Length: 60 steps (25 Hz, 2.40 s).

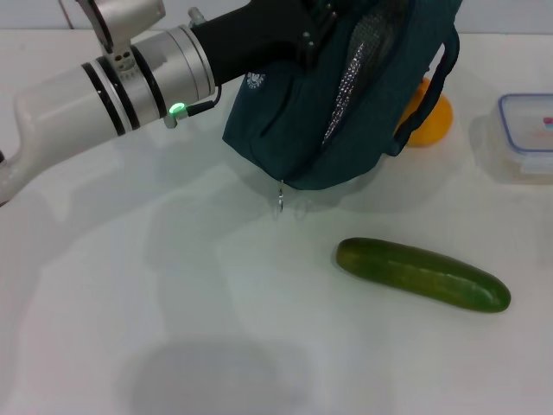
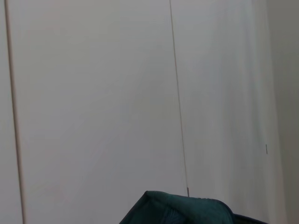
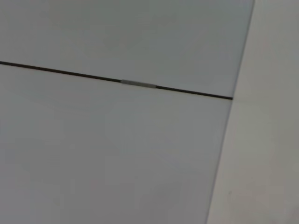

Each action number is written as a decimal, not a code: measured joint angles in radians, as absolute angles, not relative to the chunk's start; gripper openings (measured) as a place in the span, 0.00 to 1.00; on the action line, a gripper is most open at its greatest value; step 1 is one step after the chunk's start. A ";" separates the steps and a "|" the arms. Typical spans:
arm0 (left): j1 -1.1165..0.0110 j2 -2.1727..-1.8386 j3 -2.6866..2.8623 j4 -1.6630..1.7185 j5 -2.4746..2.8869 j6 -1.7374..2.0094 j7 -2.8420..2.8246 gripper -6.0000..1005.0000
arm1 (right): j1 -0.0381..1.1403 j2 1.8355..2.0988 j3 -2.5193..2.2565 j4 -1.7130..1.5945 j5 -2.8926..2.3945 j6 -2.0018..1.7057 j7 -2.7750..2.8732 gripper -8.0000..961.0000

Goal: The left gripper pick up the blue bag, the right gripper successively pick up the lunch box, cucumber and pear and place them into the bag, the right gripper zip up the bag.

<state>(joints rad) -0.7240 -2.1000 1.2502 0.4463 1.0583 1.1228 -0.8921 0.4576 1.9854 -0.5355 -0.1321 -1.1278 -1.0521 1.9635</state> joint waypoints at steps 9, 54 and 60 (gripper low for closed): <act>-0.724 -2.102 1.253 0.436 1.036 1.122 -0.868 0.05 | 0.469 1.992 -0.547 -0.132 -1.131 -0.997 1.964 0.57; -0.707 -2.094 1.281 0.451 0.921 1.097 -0.884 0.05 | 0.499 2.017 -0.653 -0.127 -1.022 -1.098 1.588 0.11; -0.692 -2.067 1.271 0.613 1.131 0.948 -1.245 0.05 | 0.482 2.015 -0.651 -0.162 -1.016 -1.132 1.491 0.11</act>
